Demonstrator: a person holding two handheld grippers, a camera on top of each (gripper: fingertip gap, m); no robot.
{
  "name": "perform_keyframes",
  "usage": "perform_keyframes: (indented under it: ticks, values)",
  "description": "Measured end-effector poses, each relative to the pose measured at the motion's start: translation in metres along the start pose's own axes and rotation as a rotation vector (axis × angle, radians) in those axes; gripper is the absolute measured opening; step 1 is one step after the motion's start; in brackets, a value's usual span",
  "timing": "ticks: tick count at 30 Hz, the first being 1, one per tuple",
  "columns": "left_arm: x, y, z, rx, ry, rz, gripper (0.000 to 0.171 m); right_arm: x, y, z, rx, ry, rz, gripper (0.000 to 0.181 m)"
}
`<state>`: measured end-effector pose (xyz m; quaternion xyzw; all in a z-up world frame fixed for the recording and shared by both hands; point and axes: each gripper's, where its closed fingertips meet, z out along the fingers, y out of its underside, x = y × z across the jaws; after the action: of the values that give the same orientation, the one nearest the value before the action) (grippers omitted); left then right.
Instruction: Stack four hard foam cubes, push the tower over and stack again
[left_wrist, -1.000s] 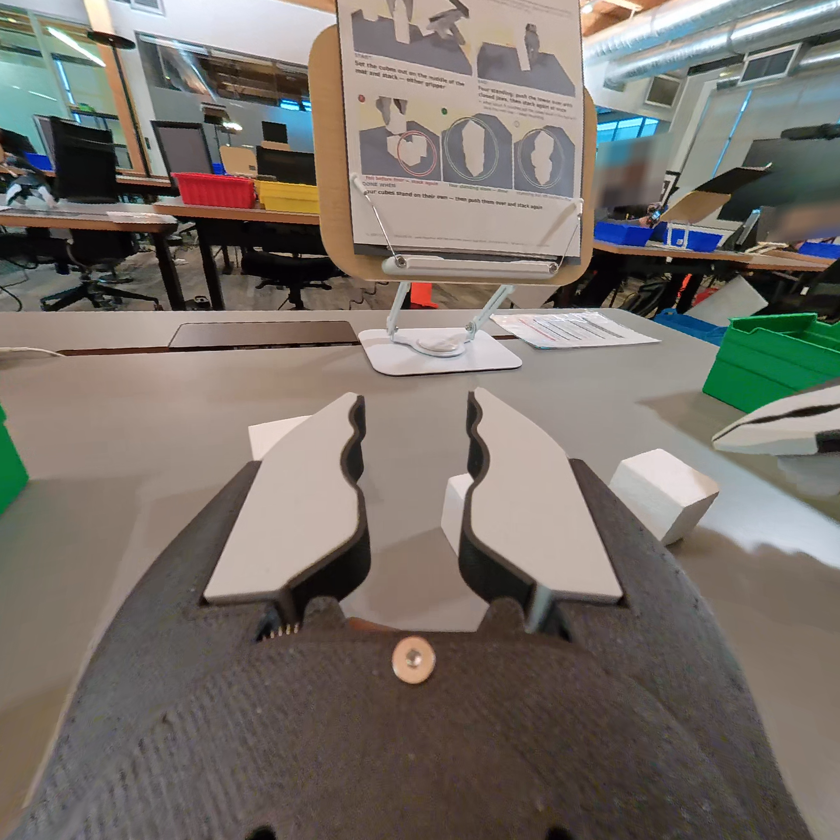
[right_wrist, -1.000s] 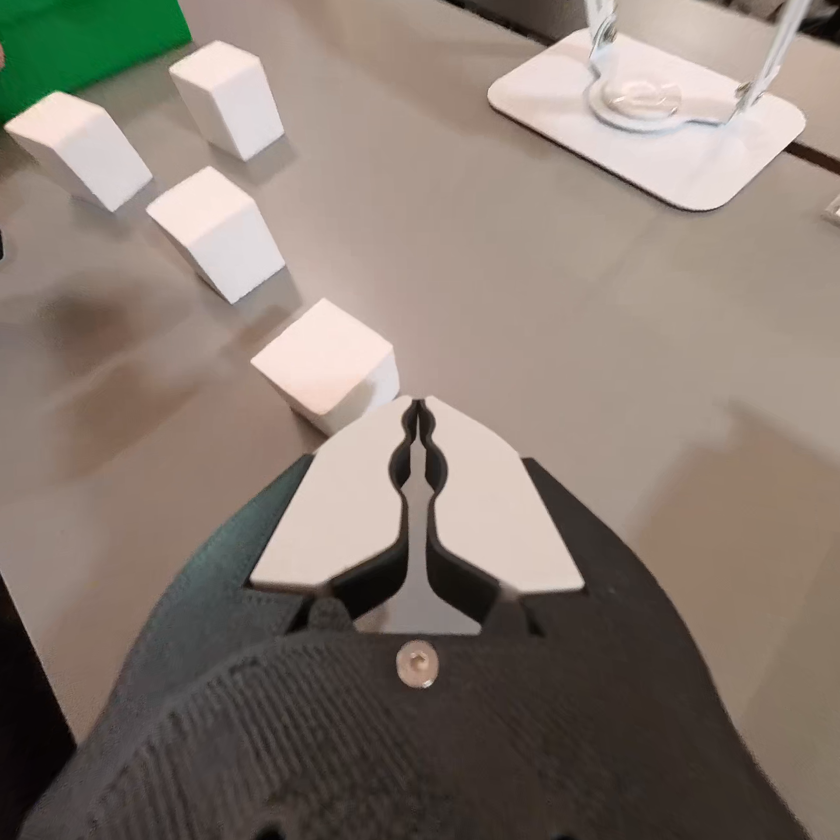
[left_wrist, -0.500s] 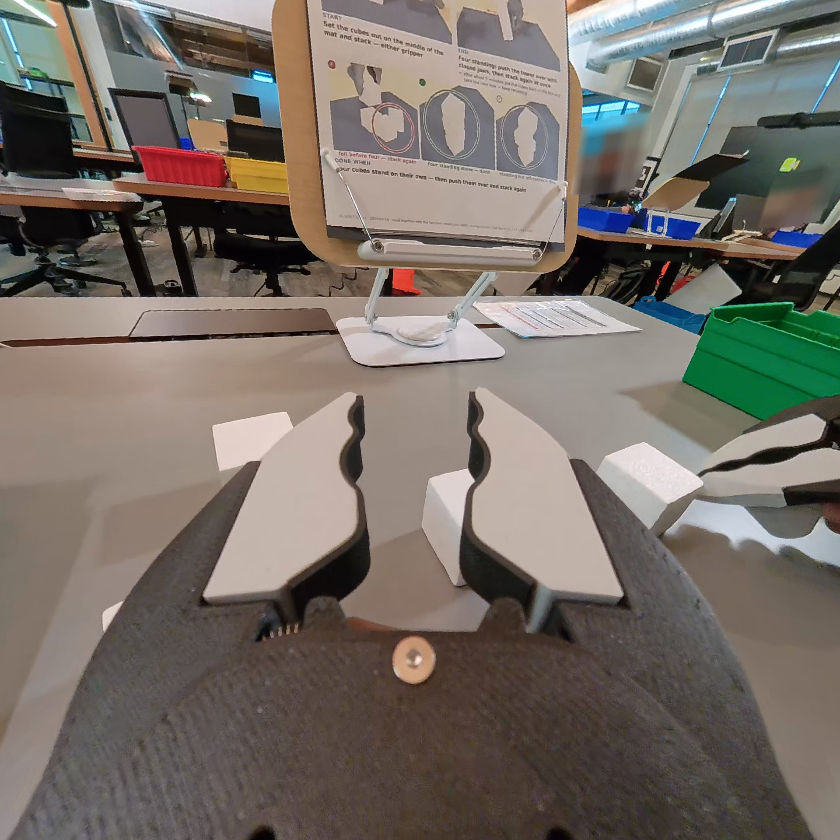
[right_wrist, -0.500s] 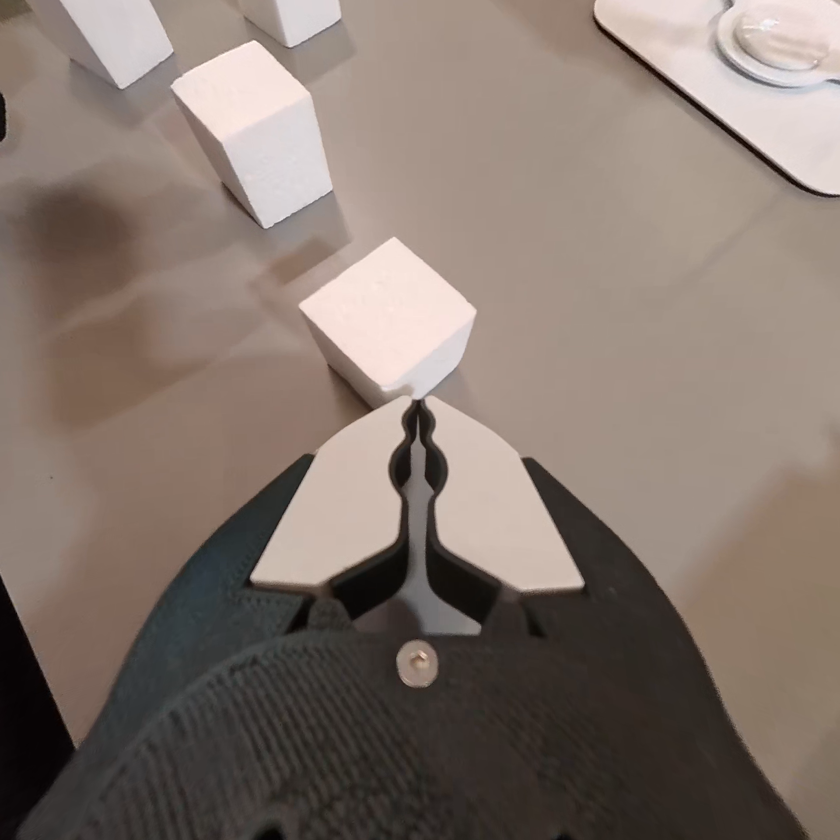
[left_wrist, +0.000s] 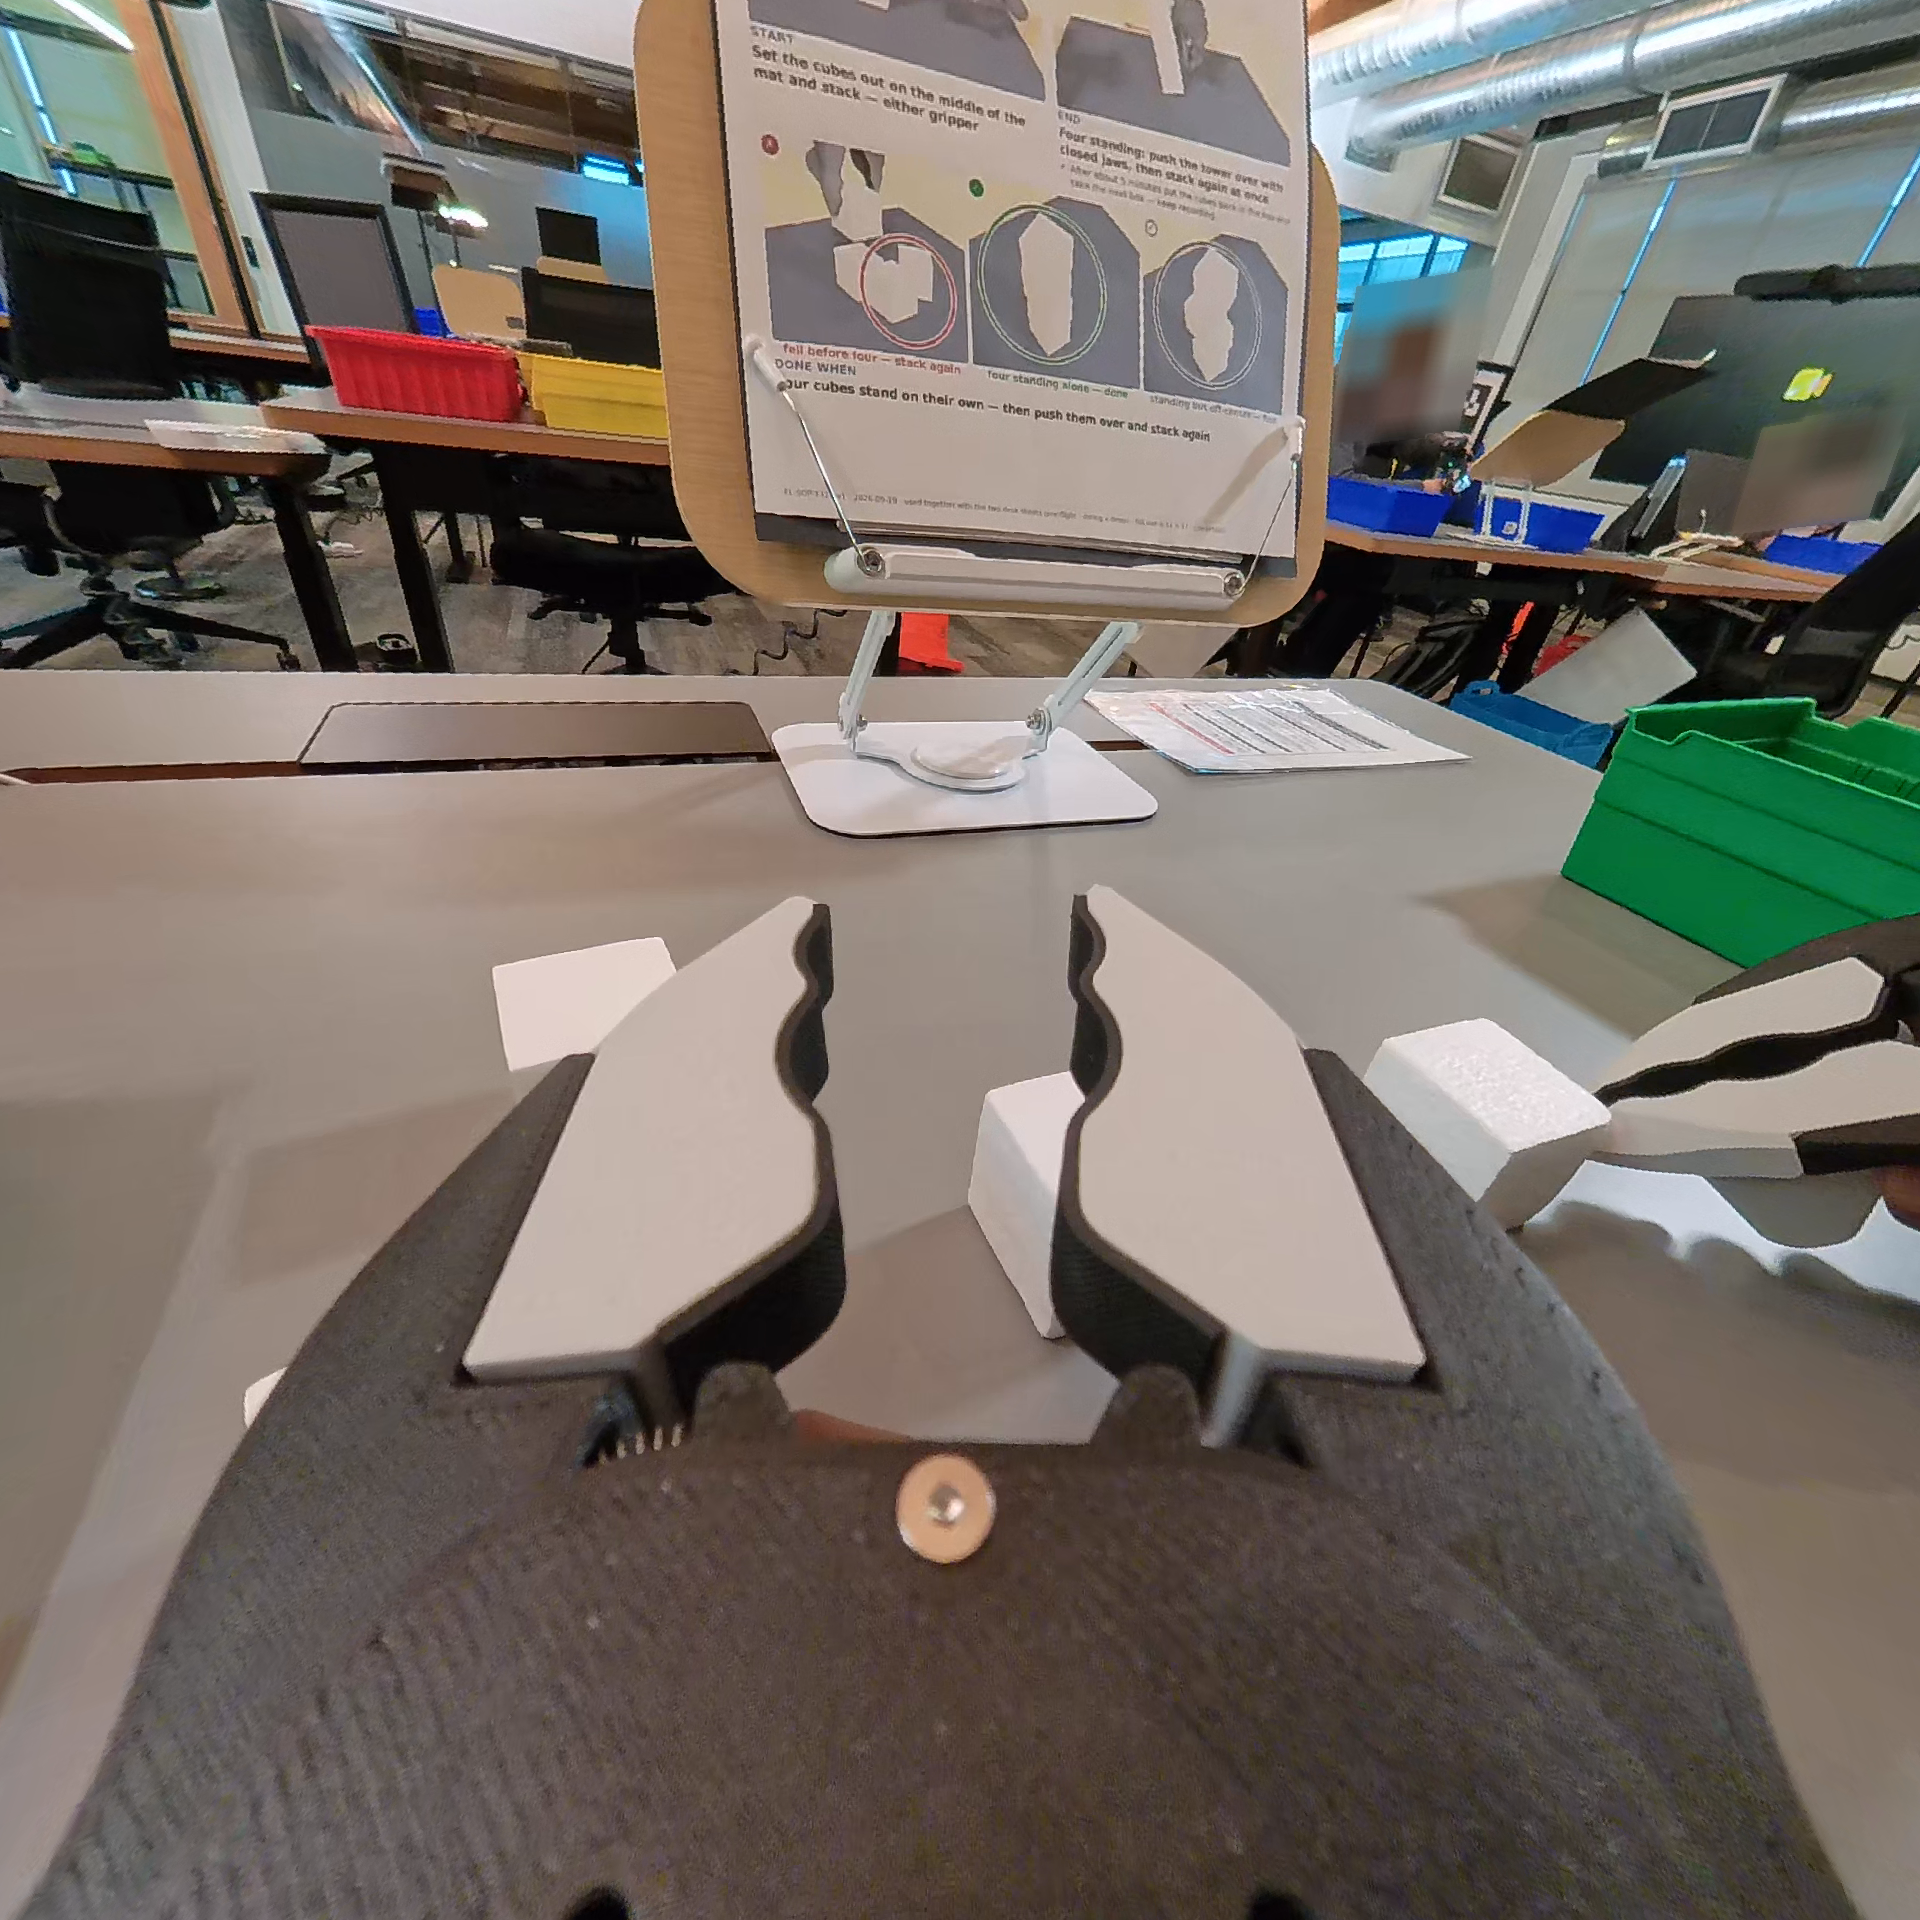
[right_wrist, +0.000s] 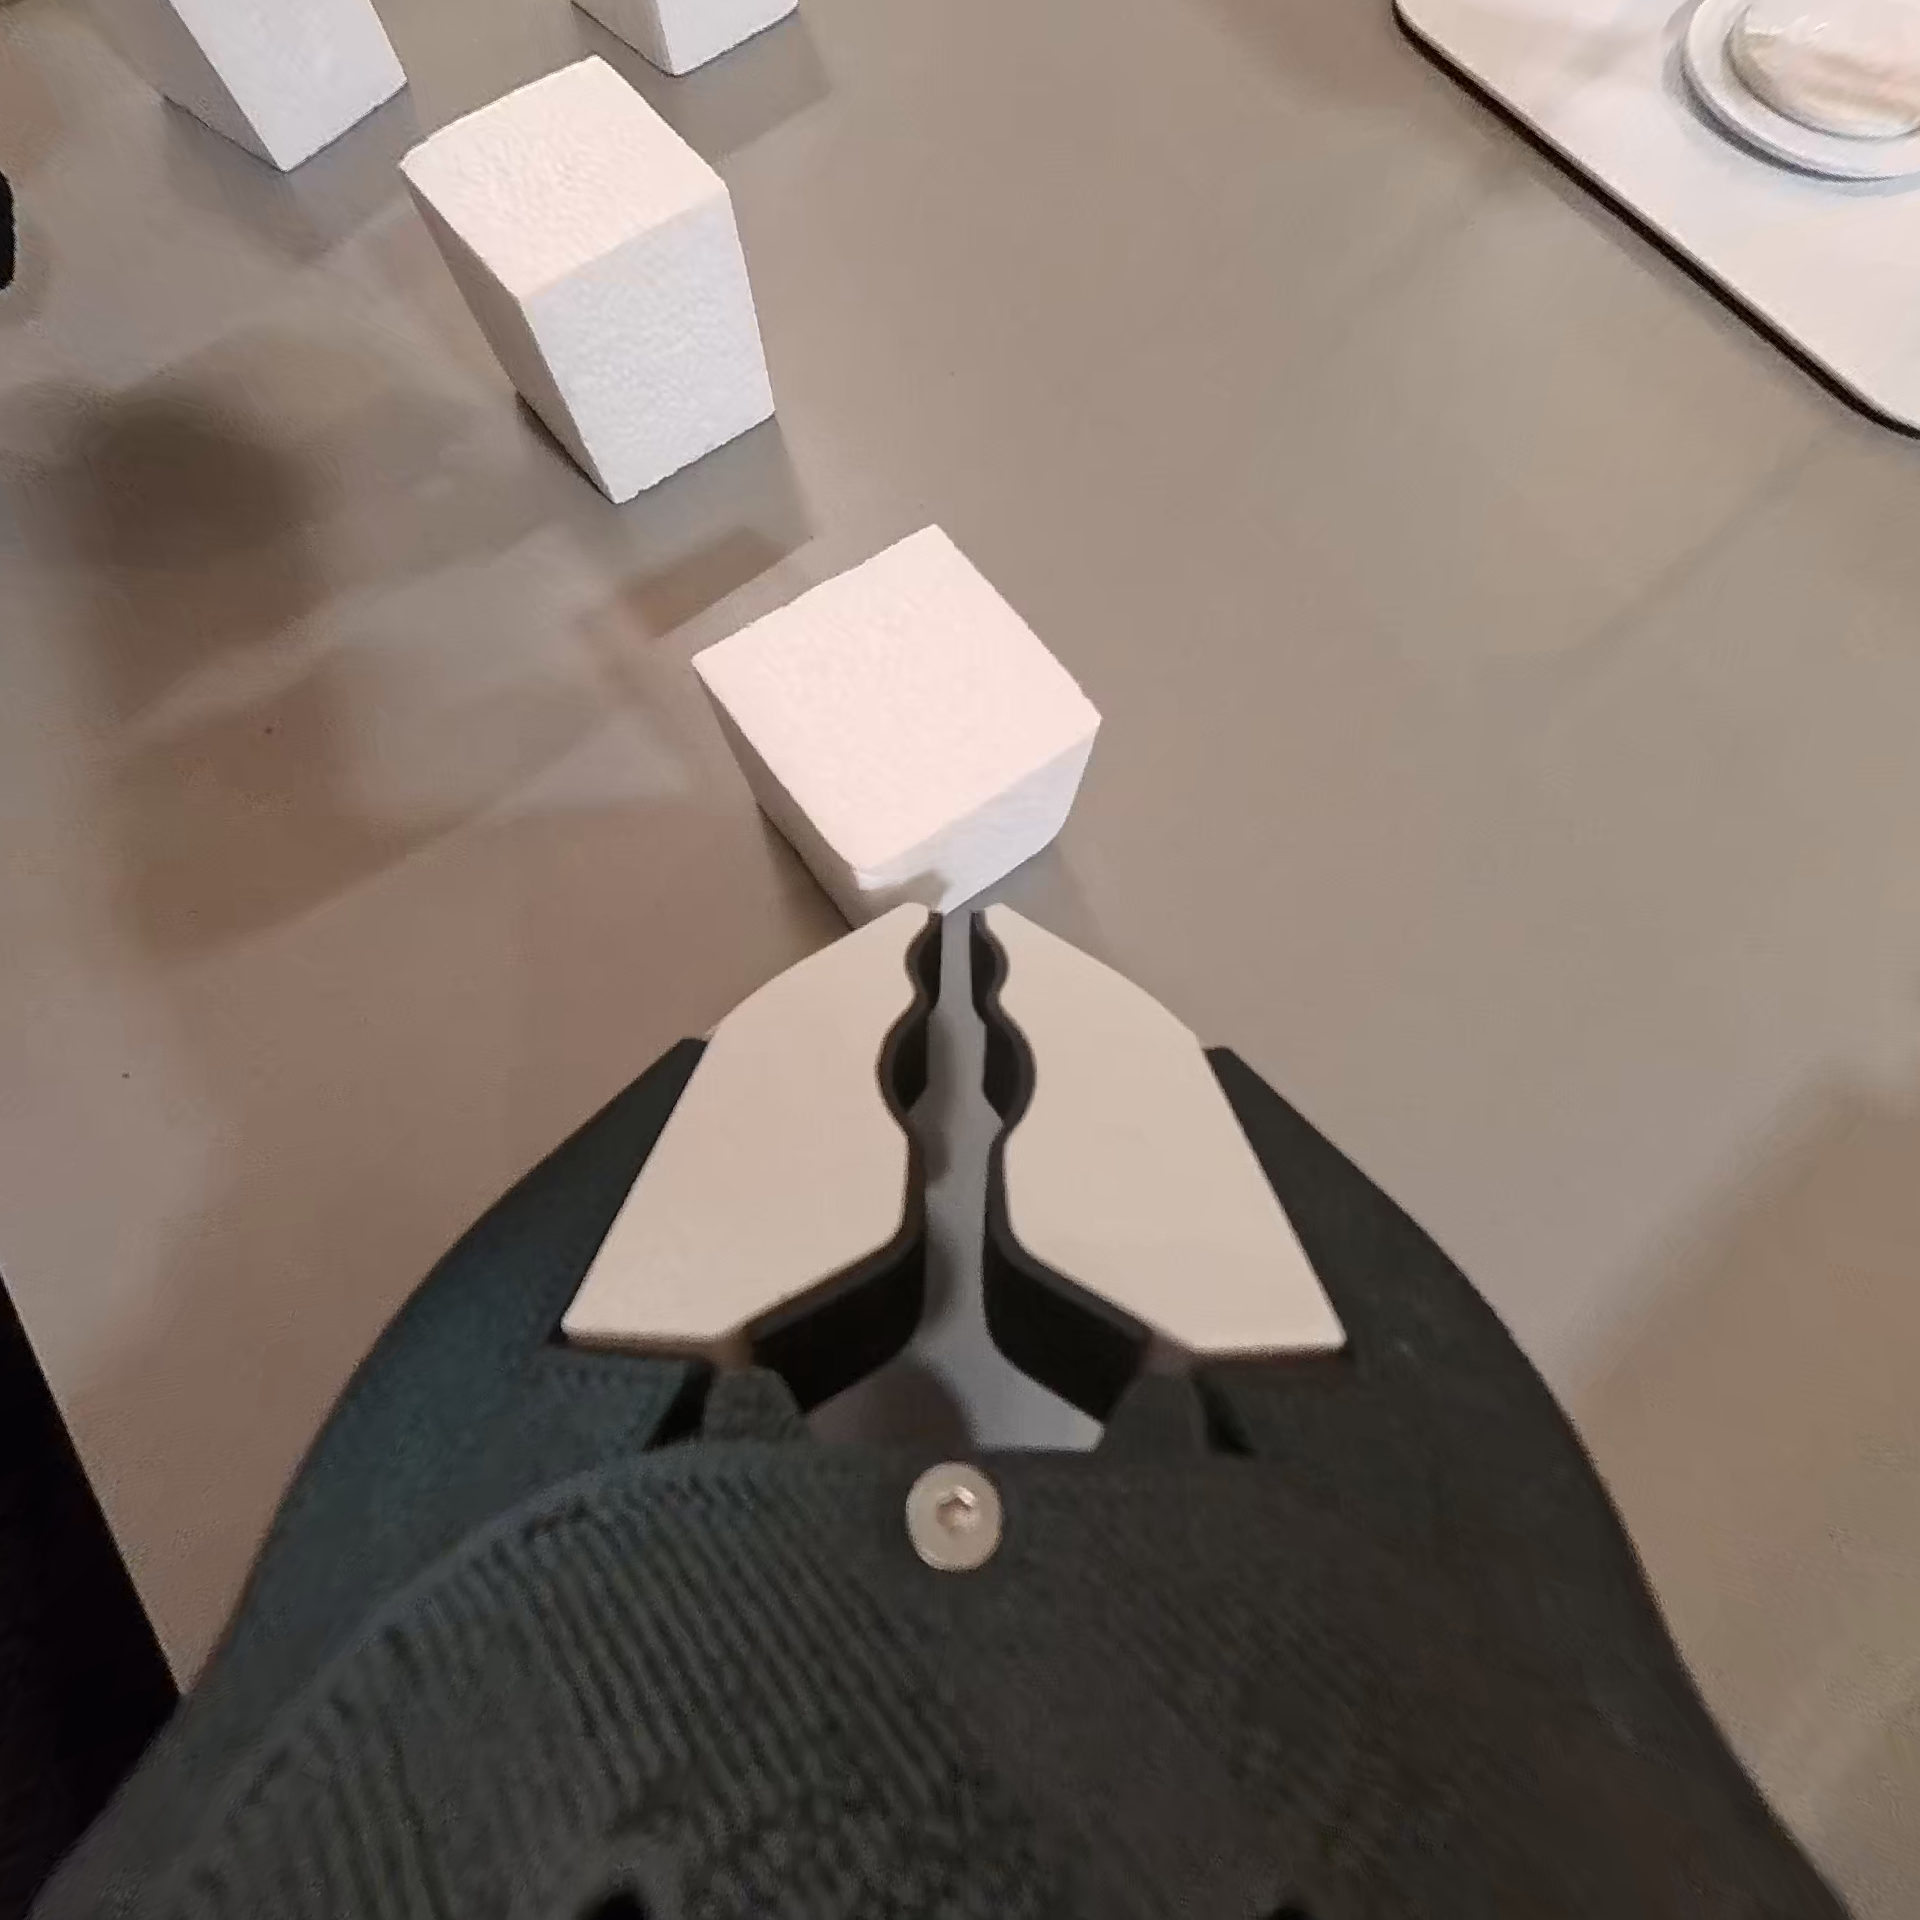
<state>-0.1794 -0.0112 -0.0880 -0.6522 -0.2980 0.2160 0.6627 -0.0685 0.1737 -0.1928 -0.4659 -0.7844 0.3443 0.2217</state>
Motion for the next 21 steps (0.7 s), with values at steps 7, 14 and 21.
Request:
perform_keyframes:
  ticks: [7,14,21]
  values:
    - [0.0,0.0,0.0,-0.001,0.0,-0.002,0.044,0.002,0.002,-0.001,-0.008,0.012,-0.019,0.008]
    - [-0.001,0.001,0.0,-0.002,-0.001,-0.005,0.044,-0.003,-0.002,-0.007,0.021,-0.035,-0.054,0.014]
    - [-0.001,0.001,0.0,-0.003,-0.001,-0.004,0.044,-0.01,-0.006,-0.008,0.043,-0.034,-0.122,0.03]
